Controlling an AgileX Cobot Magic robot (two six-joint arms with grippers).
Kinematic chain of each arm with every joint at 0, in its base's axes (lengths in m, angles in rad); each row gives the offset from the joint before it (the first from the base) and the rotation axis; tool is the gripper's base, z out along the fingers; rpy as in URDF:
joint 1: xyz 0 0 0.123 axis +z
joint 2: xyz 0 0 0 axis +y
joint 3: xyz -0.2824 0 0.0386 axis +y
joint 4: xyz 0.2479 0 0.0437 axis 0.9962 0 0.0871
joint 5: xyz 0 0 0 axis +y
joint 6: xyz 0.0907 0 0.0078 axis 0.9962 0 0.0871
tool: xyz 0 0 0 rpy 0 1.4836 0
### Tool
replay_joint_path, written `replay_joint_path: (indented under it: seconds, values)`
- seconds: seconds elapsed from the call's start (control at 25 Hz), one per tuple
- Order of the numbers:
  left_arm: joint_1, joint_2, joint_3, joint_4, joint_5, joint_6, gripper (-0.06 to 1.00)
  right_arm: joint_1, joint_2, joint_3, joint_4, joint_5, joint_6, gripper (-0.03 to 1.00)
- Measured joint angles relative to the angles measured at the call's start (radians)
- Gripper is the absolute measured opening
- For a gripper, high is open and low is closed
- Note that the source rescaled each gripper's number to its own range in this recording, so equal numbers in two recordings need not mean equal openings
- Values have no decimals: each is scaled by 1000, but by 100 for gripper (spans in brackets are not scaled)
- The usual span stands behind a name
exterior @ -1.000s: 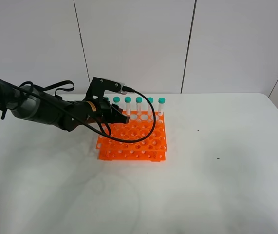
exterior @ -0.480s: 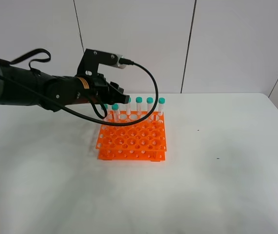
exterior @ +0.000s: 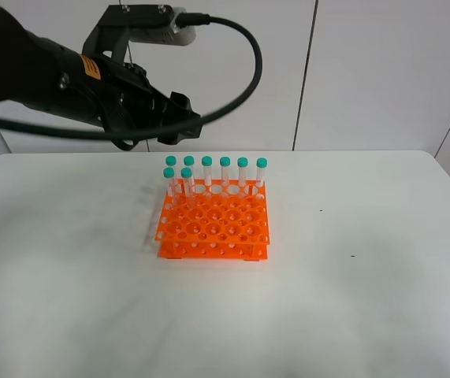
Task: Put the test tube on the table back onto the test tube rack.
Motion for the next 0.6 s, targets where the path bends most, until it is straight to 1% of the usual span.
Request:
replay_joint_path:
  seconds: [0.12,0.32,0.44,0.6]
  values:
    - [66,48,-85,-7,137,1,95,0,0,0,0,0,0,100]
    - [229,176,-207,-7,379,12,95,0,0,0,0,0,0,100]
    - [321,225,-234,-6,465,28,95,0,0,0,0,0,0,100]
    - [442,234,-234,-6,553,39,95,0,0,0,0,0,0,100]
